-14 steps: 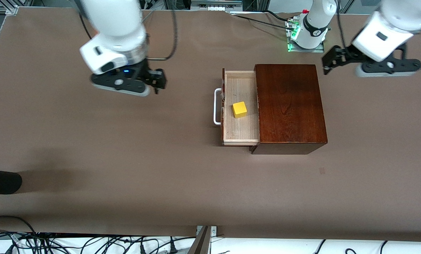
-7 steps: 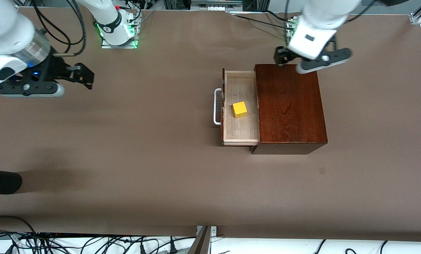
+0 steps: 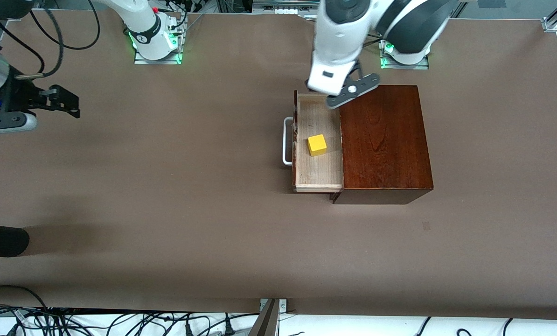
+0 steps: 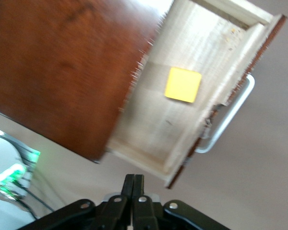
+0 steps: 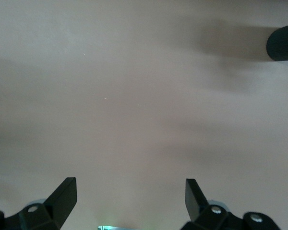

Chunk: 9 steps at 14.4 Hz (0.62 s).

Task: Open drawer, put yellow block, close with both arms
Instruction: 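Lower the left gripper to the drawer front beside the handle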

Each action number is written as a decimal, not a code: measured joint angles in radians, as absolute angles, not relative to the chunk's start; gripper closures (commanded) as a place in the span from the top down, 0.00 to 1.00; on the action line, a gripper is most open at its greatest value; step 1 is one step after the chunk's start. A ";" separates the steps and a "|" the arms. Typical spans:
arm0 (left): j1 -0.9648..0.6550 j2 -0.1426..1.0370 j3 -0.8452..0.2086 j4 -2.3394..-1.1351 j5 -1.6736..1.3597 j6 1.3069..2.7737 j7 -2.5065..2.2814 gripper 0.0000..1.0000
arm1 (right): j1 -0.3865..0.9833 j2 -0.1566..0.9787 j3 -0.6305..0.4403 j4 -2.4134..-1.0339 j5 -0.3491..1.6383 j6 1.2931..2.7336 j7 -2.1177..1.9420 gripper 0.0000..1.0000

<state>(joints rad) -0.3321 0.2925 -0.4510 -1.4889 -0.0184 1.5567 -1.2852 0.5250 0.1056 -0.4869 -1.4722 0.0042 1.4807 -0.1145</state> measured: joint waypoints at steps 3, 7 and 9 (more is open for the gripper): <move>-0.380 0.380 -0.451 -1.489 -0.018 1.682 -1.391 0.00 | 0.526 0.065 -0.498 -1.517 0.004 1.487 -0.129 1.00; -0.433 0.483 -0.444 -1.485 -0.018 1.826 -1.484 0.00 | 0.527 0.030 -0.503 -1.553 0.004 1.486 -0.143 1.00; -0.472 0.528 -0.416 -1.459 -0.018 1.850 -1.533 0.00 | 0.531 0.006 -0.502 -1.596 0.004 1.487 -0.147 1.00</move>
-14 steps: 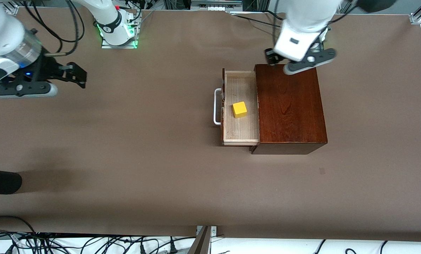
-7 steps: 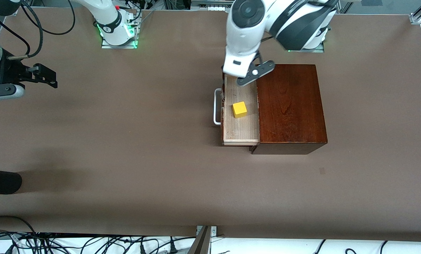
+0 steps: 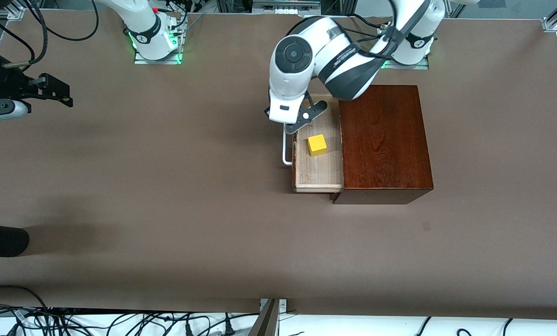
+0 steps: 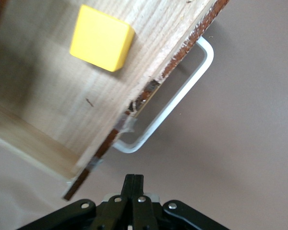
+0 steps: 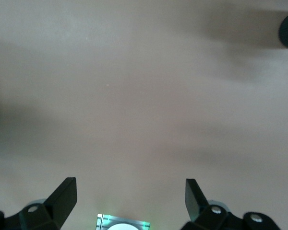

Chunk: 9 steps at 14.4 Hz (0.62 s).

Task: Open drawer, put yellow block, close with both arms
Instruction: 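Lower the left gripper to the drawer front beside the handle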

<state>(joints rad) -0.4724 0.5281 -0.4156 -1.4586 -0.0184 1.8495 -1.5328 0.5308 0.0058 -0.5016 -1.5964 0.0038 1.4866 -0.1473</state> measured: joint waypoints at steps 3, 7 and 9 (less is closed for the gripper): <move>-0.558 0.605 -0.342 -1.388 -0.018 1.858 -1.629 0.00 | 0.535 -0.031 -0.485 -1.641 -0.002 1.490 -0.155 1.00; -0.620 0.683 -0.303 -1.360 0.049 1.878 -1.736 0.00 | 0.513 -0.040 -0.433 -1.652 -0.028 1.506 -0.155 1.00; -0.628 0.700 -0.303 -1.352 0.062 1.884 -1.778 0.00 | 0.406 -0.040 -0.328 -1.661 -0.030 1.516 -0.155 1.00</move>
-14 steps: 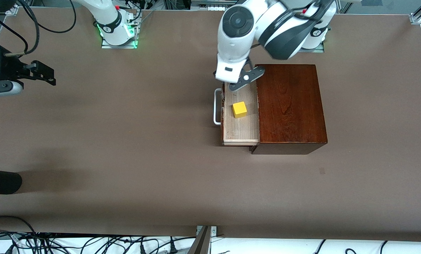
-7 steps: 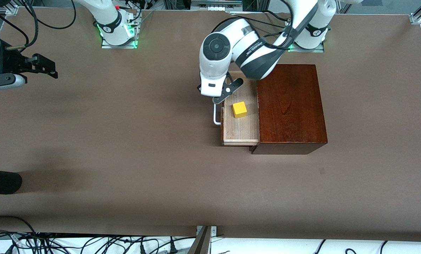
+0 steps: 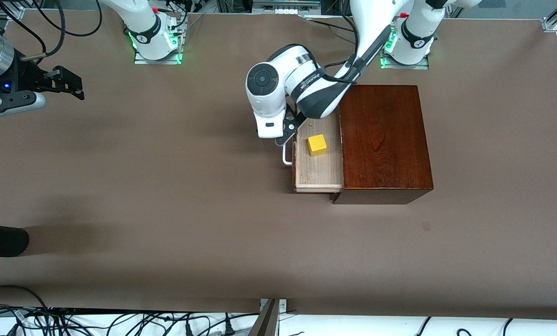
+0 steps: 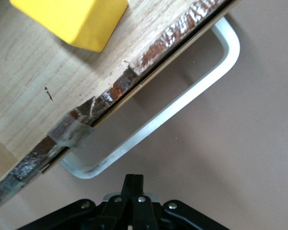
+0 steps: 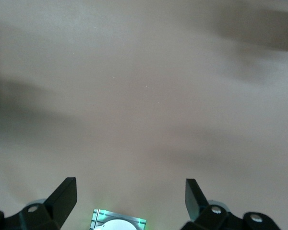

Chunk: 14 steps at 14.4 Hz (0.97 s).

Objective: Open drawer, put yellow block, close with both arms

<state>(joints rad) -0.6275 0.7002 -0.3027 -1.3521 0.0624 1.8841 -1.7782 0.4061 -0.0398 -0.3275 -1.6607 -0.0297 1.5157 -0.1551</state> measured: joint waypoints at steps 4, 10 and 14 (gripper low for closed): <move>-0.630 0.709 -0.290 -1.348 0.073 1.918 -1.814 0.00 | 0.160 -0.040 -0.076 -1.674 -0.030 1.526 -0.155 1.00; -0.632 0.721 -0.268 -1.348 0.154 1.928 -1.815 0.00 | 0.085 -0.043 0.001 -1.677 -0.029 1.525 -0.153 1.00; -0.644 0.723 -0.270 -1.347 0.224 1.918 -1.815 0.00 | 0.082 -0.111 0.003 -1.794 -0.022 1.605 -0.153 1.00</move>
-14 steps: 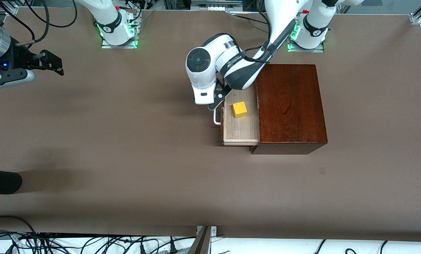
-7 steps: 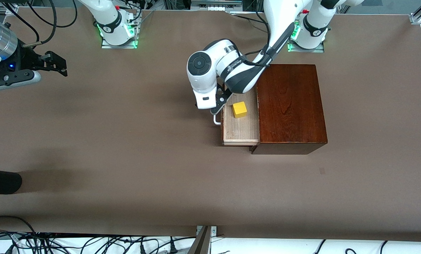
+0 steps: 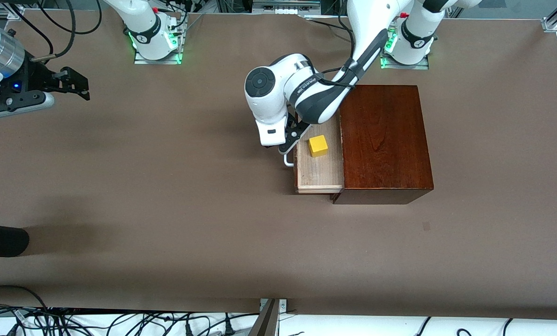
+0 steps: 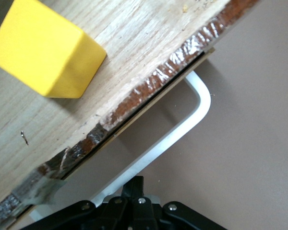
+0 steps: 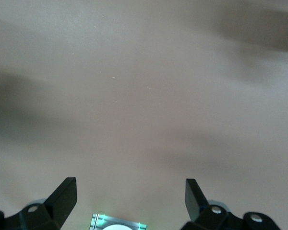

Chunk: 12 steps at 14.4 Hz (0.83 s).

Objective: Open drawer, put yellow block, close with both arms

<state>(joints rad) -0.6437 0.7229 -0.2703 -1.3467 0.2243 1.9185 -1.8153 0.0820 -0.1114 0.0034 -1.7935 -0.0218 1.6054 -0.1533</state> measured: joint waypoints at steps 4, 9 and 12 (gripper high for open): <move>-0.642 0.723 -0.269 -1.339 0.240 1.879 -1.762 0.00 | 0.082 -0.166 0.005 -1.876 -0.009 1.648 -0.156 1.00; -0.626 0.703 -0.272 -1.370 0.240 1.877 -1.678 0.00 | 0.079 -0.159 0.001 -1.875 0.012 1.666 -0.153 1.00; -0.593 0.666 -0.284 -1.426 0.237 1.885 -1.641 0.00 | 0.072 -0.153 -0.016 -1.874 0.023 1.667 -0.153 1.00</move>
